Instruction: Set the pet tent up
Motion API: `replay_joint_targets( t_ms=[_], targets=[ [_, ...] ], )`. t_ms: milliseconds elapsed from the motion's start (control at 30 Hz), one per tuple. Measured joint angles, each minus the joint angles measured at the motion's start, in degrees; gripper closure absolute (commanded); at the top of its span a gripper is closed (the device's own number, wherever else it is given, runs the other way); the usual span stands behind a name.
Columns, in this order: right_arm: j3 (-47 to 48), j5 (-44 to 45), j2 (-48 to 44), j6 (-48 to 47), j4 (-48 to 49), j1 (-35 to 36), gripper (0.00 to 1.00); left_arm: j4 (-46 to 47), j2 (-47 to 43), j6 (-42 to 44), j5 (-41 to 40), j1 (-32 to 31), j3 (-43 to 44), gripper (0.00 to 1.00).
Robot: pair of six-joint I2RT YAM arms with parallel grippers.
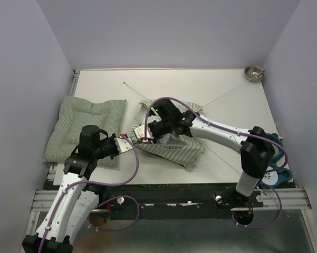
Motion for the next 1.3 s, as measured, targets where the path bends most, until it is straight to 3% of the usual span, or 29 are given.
replay_joint_targets(
  t_ms=[600,1033,1300],
  targets=[
    [2.12,0.09,0.76,4.92,0.39,0.0,0.99,-5.2,2.8,-0.68,-1.36,0.22,3.56,0.91],
    [1.16,0.13,-1.31,4.9,0.87,0.24,0.99,-6.29,-3.13,-2.4,-1.9,0.22,3.56,0.55],
    [1.14,0.15,-1.55,4.83,0.85,0.24,0.99,-5.84,-7.76,-2.71,-1.79,0.22,3.45,0.53]
  ],
)
